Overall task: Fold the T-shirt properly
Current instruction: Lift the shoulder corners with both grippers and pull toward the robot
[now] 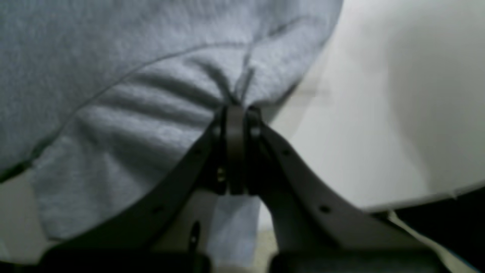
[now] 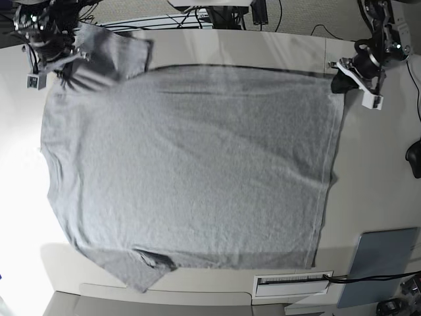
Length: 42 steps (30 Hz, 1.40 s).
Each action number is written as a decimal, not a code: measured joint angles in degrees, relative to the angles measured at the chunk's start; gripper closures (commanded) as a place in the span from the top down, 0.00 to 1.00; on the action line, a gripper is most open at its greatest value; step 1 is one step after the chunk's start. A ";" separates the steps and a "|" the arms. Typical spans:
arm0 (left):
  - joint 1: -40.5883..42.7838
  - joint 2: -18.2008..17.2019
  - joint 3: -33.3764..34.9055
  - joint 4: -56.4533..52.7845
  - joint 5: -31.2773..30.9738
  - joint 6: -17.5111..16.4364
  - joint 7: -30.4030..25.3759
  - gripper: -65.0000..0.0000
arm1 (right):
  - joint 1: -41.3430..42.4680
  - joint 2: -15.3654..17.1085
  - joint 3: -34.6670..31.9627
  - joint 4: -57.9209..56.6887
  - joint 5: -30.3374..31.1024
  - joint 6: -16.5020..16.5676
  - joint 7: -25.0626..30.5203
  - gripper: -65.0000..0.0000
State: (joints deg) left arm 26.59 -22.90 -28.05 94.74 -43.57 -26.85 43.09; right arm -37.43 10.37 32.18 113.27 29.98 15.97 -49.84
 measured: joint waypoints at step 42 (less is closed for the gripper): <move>2.75 -0.15 -3.04 7.30 -5.11 -0.76 -3.54 0.00 | 0.52 0.22 3.10 8.66 -11.74 2.16 6.19 0.00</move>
State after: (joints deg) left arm 29.34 -23.05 -31.09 102.04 -48.69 -27.62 39.55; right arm -36.91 10.59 35.29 121.93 18.24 18.13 -43.66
